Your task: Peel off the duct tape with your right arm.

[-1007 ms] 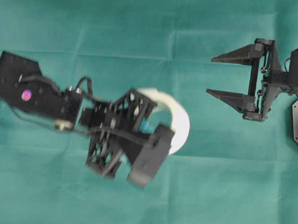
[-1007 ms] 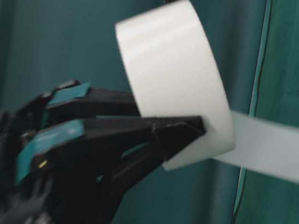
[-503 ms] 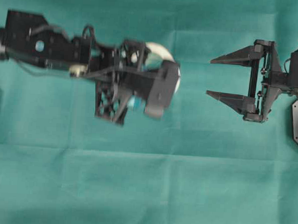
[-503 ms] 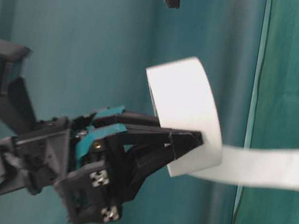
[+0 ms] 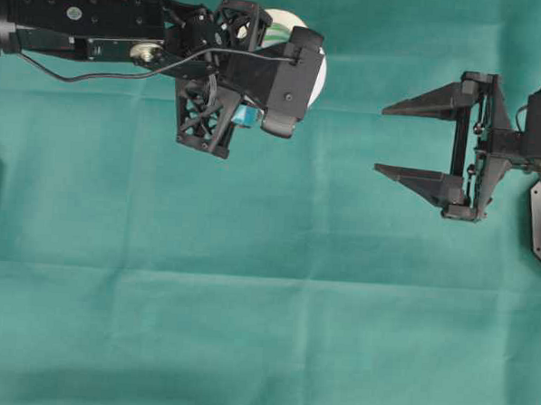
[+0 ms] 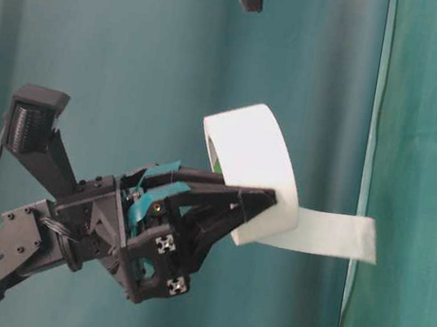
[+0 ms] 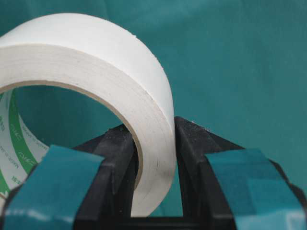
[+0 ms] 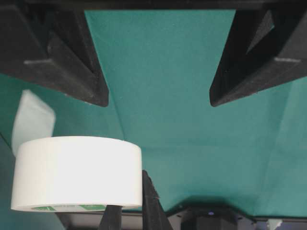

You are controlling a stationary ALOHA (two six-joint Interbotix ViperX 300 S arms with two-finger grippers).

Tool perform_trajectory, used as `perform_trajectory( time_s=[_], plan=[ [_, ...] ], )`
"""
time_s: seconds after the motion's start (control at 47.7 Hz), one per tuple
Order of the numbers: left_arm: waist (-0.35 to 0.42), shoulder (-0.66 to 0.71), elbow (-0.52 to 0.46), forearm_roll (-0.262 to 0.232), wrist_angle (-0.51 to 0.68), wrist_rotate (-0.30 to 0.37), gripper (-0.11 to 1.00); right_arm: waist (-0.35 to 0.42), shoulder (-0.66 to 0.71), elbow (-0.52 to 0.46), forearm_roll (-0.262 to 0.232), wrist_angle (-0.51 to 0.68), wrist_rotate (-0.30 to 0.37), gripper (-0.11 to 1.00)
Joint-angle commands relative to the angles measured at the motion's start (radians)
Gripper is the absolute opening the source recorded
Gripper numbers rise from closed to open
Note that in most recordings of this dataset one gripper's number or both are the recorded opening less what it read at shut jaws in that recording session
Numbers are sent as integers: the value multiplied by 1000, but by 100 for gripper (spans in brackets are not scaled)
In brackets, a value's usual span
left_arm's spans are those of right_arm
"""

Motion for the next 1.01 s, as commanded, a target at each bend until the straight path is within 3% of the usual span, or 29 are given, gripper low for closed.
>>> perform_trajectory(
  time_s=[0.0,0.189,0.482,0.986],
  plan=[
    [-18,-2,8,-3,-38,-2,21,2,-5,-9,0,-5,-2,56],
    [-69,11,52,-5,-133,-28,21,2,-6,-11,0,-5,-11,56],
    [-144,18,95,-5,-216,-127,21,2,-6,-15,-21,-5,-12,55],
    [-175,101,127,-5,-268,-276,21,3,-9,-12,-21,-3,-11,55]
  ],
)
